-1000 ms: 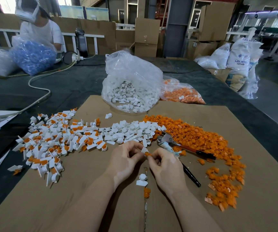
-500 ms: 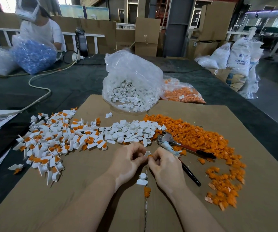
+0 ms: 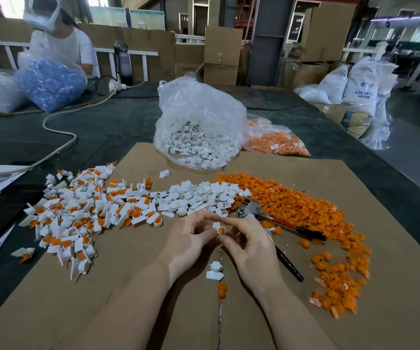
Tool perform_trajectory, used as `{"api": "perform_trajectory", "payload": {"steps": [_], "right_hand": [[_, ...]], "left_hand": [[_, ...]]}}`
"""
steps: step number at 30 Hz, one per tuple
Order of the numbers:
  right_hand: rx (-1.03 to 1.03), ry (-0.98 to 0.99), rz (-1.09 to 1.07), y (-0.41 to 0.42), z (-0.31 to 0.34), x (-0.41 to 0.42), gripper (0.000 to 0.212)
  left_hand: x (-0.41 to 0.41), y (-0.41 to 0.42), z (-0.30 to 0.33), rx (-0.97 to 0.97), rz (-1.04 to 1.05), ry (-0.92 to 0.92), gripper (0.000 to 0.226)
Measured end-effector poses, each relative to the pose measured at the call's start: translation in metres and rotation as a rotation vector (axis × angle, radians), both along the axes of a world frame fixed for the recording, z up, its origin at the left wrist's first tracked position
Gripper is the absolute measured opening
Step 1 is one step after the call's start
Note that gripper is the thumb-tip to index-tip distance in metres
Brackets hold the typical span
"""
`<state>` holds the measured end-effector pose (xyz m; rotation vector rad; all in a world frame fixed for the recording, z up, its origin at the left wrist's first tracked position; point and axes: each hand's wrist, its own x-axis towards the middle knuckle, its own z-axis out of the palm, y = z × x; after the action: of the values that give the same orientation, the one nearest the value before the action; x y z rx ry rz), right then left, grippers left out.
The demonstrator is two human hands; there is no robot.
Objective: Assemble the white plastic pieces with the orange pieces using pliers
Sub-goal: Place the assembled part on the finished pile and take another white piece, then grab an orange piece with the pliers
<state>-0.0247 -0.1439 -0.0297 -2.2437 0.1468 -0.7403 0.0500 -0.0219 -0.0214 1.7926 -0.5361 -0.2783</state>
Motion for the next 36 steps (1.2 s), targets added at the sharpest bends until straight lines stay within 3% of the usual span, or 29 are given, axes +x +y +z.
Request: {"api": "perform_trajectory", "payload": {"steps": [23, 26, 28, 30, 33, 36], "right_hand": [[-0.072, -0.002, -0.023, 0.002, 0.003, -0.002, 0.021], [-0.129, -0.044, -0.099, 0.001, 0.006, -0.003, 0.023], [-0.241, -0.080, -0.266, -0.003, 0.009, -0.005, 0.026], [-0.320, 0.056, -0.448, -0.011, 0.017, -0.006, 0.035], [-0.420, 0.589, -0.579, -0.029, 0.024, -0.007, 0.059], [-0.495, 0.765, -0.581, -0.039, 0.022, -0.008, 0.060]], "left_hand": [[-0.002, -0.003, 0.004, 0.030, -0.007, -0.044, 0.008], [-0.001, -0.005, 0.004, -0.001, 0.007, -0.021, 0.008], [-0.001, -0.006, 0.005, -0.045, 0.012, 0.029, 0.008], [0.000, -0.008, 0.005, -0.079, 0.023, 0.087, 0.008], [0.001, -0.010, 0.004, -0.102, 0.047, 0.140, 0.008], [0.002, -0.012, 0.005, -0.121, 0.077, 0.163, 0.008]]}}
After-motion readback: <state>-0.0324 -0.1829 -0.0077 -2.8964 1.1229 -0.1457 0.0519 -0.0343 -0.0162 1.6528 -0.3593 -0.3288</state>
